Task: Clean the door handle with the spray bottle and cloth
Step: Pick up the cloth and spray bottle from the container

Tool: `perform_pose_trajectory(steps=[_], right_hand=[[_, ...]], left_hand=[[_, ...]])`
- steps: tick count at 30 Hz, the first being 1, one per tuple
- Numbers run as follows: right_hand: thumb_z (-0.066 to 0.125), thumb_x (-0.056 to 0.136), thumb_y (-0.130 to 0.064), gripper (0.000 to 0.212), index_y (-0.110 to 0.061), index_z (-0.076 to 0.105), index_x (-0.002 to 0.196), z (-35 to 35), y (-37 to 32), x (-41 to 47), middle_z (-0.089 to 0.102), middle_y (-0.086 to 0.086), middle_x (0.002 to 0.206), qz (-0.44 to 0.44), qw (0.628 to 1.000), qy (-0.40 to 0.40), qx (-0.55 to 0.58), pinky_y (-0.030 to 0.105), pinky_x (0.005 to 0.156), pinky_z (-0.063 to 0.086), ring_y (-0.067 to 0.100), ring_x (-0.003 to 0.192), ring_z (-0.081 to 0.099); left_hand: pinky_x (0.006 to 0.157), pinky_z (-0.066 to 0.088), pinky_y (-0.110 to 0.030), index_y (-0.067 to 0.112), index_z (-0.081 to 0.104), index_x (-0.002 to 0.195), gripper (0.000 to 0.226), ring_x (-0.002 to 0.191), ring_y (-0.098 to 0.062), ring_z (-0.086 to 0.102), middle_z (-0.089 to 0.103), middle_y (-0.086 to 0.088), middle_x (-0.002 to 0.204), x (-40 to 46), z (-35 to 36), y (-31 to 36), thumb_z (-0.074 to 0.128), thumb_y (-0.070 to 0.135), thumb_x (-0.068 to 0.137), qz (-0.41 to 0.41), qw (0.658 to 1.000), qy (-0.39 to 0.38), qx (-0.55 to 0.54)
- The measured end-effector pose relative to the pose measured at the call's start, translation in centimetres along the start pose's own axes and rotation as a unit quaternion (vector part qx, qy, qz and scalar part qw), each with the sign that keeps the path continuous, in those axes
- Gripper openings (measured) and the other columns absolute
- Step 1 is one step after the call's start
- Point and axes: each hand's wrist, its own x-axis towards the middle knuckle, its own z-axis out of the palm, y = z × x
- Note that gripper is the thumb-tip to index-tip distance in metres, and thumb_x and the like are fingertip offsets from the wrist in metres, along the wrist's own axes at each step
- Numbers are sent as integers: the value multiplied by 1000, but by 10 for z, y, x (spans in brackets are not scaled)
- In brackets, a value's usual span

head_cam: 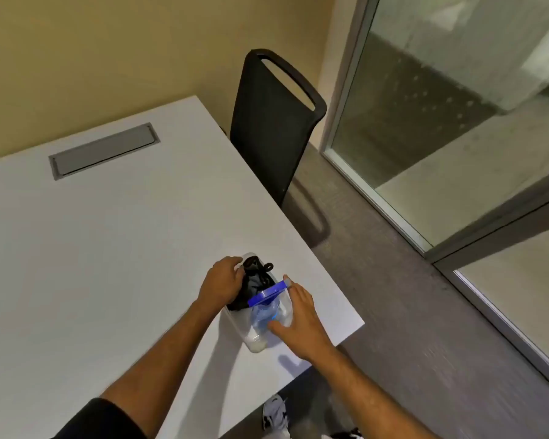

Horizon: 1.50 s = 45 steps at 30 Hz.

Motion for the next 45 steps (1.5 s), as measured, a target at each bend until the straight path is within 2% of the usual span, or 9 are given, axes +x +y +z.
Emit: perform_pose_trajectory(steps=[6, 12, 15, 19, 23, 31, 36, 41, 45], right_hand=[[83, 71, -30, 88, -63, 26, 130, 27, 5, 4, 37, -41, 124, 69, 994, 34, 83, -5, 81, 37, -26, 114, 40], [86, 71, -34, 101, -45, 21, 147, 37, 15, 12, 34, -42, 128, 82, 992, 37, 92, -9, 77, 35, -36, 112, 35], [85, 68, -42, 103, -49, 17, 146, 39, 12, 16, 32, -42, 129, 90, 993, 34, 72, -7, 81, 36, -26, 113, 41], [86, 69, -46, 109, -27, 21, 154, 51, 12, 19, 42, -9, 148, 91, 993, 42, 62, 31, 111, 43, 9, 134, 44], [87, 67, -43, 96, -22, 34, 145, 62, 4, 25, 52, -9, 126, 112, 987, 103, 60, 35, 101, 52, 10, 113, 56], [84, 78, -16, 84, -23, 35, 147, 54, -8, 35, 55, -4, 132, 67, 986, 135, 77, 28, 104, 49, 11, 122, 55], [76, 84, -9, 74, -21, 33, 143, 49, -13, 37, 60, 5, 124, 68, 988, 121, 67, 39, 95, 57, 23, 112, 63], [70, 88, -3, 64, -27, 39, 139, 32, -28, 34, 57, -6, 120, 14, 981, 145, 126, 17, 83, 56, 16, 108, 62], [71, 83, 6, 71, -33, 42, 135, 6, -44, 24, 53, -10, 122, -37, 966, 155, 206, 16, 75, 58, 10, 108, 61]], left_hand=[[76, 46, -36, 9, 68, 105, 22, 96, -39, 67, 72, -17, 106, 15, 29, -11, 52, 20, 95, -4, 997, -42, 64], [91, 52, -44, 9, 58, 129, 35, 105, -32, 64, 65, -16, 119, 23, 55, -23, 50, 29, 101, -16, 994, -63, 89], [94, 50, -47, 8, 47, 138, 40, 110, -36, 60, 57, -18, 126, 25, 68, -26, 48, 26, 102, -22, 988, -58, 143], [94, 48, -45, 7, 40, 140, 41, 114, -35, 58, 53, -18, 131, 30, 79, -23, 44, 24, 103, -43, 982, -62, 174], [97, 46, -43, 5, 40, 140, 40, 119, -36, 55, 58, -17, 132, 35, 83, -24, 40, 22, 104, -61, 976, -74, 193], [97, 46, -44, 6, 53, 123, 38, 116, -36, 56, 62, -15, 123, 36, 74, -27, 57, 32, 95, -81, 987, -73, 115], [73, 45, -31, 7, 66, 104, 37, 94, -29, 67, 72, -12, 102, 30, 50, -26, 76, 33, 81, -112, 990, -87, 16], [68, 46, -30, 17, 68, 90, 39, 81, -27, 64, 72, -8, 92, 22, 17, -11, 63, 42, 61, -113, 989, -77, -61], [75, 55, -35, 12, 70, 92, 34, 89, -31, 68, 73, -10, 93, 15, -8, 3, 60, 29, 65, -128, 975, -82, -160]])
